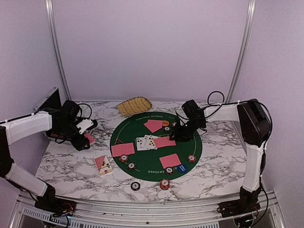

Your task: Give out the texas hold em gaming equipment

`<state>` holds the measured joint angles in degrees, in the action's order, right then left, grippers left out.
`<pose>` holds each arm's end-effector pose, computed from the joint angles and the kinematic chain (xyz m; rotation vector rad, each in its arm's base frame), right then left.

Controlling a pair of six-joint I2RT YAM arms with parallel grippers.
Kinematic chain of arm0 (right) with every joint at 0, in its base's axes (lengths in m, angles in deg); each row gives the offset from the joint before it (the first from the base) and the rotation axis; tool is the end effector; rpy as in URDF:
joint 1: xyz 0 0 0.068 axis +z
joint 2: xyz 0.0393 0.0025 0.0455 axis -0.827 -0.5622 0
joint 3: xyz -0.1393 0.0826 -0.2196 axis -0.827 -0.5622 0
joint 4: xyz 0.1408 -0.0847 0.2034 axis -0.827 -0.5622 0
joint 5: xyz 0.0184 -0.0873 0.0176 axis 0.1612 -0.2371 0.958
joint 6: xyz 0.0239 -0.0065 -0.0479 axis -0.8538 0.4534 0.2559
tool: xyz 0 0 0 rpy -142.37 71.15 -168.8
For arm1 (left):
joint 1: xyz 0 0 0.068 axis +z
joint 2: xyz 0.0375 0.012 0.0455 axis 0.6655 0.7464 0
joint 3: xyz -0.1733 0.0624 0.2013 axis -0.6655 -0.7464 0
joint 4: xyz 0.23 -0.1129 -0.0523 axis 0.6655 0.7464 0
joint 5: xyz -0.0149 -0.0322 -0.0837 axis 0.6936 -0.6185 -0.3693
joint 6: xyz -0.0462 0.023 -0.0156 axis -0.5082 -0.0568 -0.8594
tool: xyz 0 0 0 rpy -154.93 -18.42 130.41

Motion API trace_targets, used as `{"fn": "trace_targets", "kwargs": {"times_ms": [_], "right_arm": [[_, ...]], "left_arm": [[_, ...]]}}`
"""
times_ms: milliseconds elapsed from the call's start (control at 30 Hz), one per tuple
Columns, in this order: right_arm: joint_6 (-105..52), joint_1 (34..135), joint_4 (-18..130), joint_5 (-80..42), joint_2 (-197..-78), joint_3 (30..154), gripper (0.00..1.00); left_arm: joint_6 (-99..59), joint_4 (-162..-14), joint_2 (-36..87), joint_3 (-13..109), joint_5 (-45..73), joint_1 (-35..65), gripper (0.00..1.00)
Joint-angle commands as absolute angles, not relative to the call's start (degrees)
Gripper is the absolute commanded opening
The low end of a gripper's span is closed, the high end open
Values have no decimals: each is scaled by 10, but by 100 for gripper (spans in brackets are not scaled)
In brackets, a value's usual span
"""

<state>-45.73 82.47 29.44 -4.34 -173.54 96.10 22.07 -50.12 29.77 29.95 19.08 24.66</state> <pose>0.3671 0.1999 0.1502 -0.1360 2.8155 0.7832 0.2585 -0.0815 0.2254 1.0743 2.4104 0.0015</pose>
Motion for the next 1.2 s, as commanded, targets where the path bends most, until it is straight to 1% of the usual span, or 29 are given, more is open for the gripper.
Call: {"fn": "trace_targets", "kwargs": {"times_ms": [0,100,167,200,433,500,567,600,933,1000,1033,1167], "right_arm": [[-452,831,251,-93,-1691,983,48],[-458,831,248,-101,-1655,981,54],[-463,831,250,-109,-1633,975,65],[-465,831,252,-112,-1623,970,67],[-480,831,266,-126,-1570,929,74],[-486,831,270,-125,-1559,920,81],[-491,831,275,-125,-1547,913,94],[-492,831,275,-127,-1542,910,98],[-502,832,287,-154,-1502,889,99],[-504,831,290,-158,-1498,885,99],[-505,831,291,-160,-1495,882,99],[-510,831,296,-162,-1485,871,99]], "left_arm": [[190,-556,313,274,219,250,0],[179,-580,319,253,220,250,0],[165,-602,328,245,228,250,0],[158,-612,333,240,239,250,0],[109,-660,379,237,240,250,0],[98,-671,390,237,239,249,0],[85,-680,400,234,239,247,0],[80,-685,403,231,240,245,0],[30,-711,428,219,247,214,0],[26,-710,434,220,237,212,7],[24,-710,437,220,233,210,13],[22,-710,442,217,226,211,41]]}}
